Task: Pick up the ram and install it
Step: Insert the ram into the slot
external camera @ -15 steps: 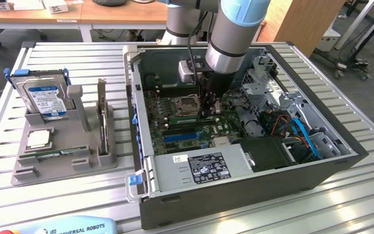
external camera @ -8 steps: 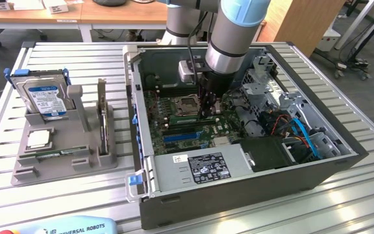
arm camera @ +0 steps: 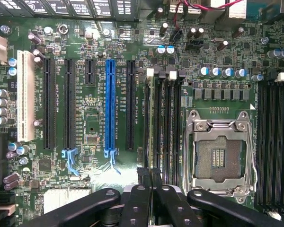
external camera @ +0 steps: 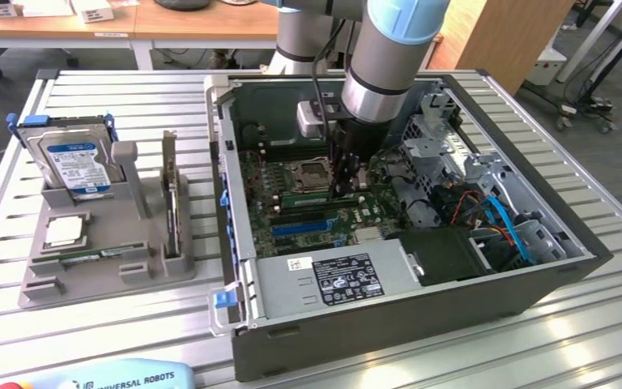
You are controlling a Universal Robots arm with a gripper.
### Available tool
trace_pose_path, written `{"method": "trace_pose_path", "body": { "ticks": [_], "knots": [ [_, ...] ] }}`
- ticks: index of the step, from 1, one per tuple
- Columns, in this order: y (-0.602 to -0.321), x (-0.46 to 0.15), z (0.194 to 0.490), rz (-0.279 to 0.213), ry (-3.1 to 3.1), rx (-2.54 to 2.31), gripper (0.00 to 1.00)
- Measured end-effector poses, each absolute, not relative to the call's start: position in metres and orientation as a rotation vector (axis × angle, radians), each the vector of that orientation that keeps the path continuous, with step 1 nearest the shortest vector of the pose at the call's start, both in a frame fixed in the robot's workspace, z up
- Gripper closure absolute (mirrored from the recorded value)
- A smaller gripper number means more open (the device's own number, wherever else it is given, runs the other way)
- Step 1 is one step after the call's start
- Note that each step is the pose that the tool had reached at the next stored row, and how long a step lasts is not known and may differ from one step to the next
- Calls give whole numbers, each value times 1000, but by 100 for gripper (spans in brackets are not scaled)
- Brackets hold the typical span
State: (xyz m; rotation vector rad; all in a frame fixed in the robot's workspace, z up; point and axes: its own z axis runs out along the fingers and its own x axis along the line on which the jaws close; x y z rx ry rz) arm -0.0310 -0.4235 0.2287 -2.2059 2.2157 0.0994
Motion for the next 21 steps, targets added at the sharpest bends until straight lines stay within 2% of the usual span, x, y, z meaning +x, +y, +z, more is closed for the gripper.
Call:
{"method": "trace_pose_path", "body": {
  "ticks": [21],
  "knots": [
    [-423, -31, 225, 99, 2210, -2212, 88]
  ]
}}
